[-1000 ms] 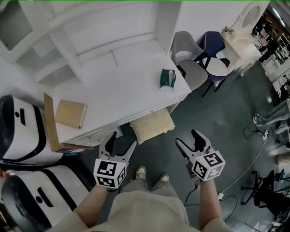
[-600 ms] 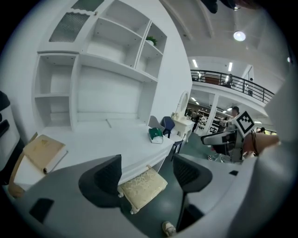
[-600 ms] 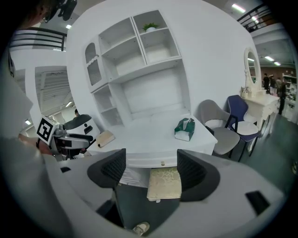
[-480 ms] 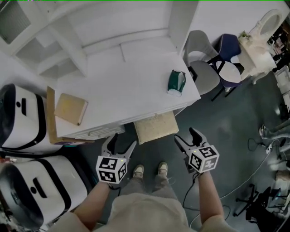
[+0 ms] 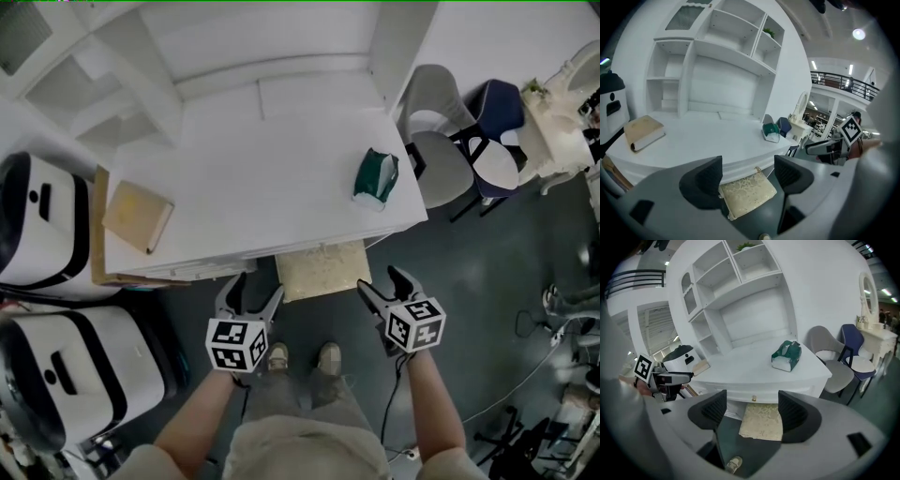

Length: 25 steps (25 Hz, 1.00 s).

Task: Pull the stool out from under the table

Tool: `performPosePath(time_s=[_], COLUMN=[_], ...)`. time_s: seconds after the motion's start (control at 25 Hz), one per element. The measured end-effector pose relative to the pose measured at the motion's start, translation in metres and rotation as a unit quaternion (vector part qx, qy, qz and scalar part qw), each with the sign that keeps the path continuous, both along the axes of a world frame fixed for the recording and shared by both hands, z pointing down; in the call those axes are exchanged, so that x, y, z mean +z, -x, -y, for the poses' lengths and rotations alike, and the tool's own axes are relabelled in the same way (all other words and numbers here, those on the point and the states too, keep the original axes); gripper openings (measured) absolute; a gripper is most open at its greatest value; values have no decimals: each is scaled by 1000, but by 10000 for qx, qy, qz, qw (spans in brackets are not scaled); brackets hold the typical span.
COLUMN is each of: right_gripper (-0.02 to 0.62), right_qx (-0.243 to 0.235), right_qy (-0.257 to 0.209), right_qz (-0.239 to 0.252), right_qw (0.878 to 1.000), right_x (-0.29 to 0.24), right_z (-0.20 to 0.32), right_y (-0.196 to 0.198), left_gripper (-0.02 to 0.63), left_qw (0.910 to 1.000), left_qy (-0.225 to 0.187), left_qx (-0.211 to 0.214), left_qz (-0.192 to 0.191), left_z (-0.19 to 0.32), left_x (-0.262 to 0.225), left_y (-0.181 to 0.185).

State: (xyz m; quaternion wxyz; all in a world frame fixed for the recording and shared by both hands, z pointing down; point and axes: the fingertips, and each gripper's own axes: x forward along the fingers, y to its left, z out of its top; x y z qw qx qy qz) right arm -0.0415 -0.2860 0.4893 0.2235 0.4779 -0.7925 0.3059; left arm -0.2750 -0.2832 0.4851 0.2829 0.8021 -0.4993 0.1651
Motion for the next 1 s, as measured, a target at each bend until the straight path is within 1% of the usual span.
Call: performPosePath(time_s=[0.12,0.28,0.44,0.56,0.68,0.8,0.92,1.0], right_gripper=[344,344,344,344,345,345,345,345], right_qx=[-2,-89,15,68,136,221,270,317], right_qy=[133,239,308,367,329,169,160,175], right_qz=[69,24,30,-23,-110,-287,-338,-349], right_qw=[9999,9997,9995,9993,9993,9992,9989,9987], right_x=[30,72,116,147,176,209,243,266], right_z=[6,9,14,18,25,33,36,40], right_y=[-7,-14,-23,-27,-31,-34,-33,-36], left_gripper=[337,340,353,359,360,365,371,371], left_qw=[9999,9997,9989,9983,9975,9956,9942,9935], left_qy=[112,240,404,524,677,874,945,1000], left_qx=[9,18,-210,-225,-198,-317,-425,-435], left_qz=[15,52,123,111,31,-138,-299,-313], left_z=[3,4,7,6,4,3,6,10], left_x=[28,70,118,151,185,229,267,291], left_y=[-7,-14,-11,-12,-12,-11,-13,-17])
